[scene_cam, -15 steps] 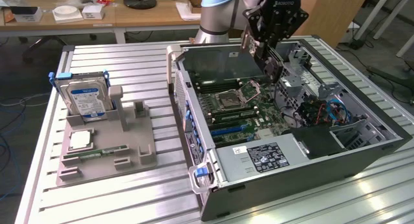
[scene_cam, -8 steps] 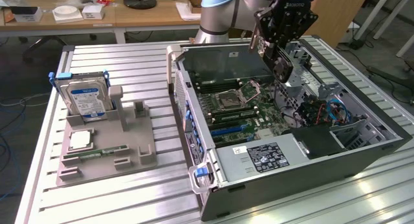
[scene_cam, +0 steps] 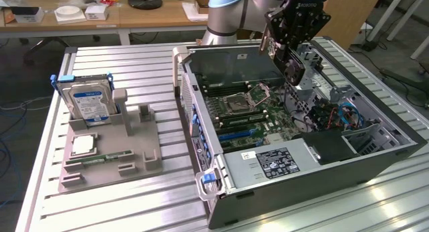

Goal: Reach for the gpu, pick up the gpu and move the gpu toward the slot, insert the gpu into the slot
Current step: 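Pick up the gpu and move the gpu toward the slot, then insert the gpu into the slot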

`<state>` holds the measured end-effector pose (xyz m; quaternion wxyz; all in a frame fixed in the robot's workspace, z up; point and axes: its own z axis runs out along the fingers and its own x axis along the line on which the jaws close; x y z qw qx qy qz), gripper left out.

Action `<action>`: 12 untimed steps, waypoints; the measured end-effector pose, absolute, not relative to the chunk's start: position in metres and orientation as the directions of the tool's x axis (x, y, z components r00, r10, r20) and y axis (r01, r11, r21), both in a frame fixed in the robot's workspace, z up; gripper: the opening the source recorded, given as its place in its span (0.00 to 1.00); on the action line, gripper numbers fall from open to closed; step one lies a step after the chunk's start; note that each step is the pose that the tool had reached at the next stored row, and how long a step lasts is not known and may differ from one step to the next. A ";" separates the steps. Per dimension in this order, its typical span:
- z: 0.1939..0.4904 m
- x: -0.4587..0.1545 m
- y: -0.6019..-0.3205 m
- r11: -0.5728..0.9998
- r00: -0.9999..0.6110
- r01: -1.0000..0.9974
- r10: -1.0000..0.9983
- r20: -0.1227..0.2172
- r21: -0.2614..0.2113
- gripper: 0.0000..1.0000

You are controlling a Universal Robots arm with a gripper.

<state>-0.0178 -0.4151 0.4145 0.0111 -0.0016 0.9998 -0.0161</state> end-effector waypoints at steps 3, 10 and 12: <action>0.414 -0.018 -0.415 0.999 -1.000 -0.003 -0.004 -0.022 -0.032 0.26; 0.414 -0.018 -0.415 0.998 -0.999 -0.049 -0.049 -0.022 -0.032 0.26; 0.414 -0.018 -0.415 0.997 -0.997 -0.075 -0.075 -0.022 -0.032 0.26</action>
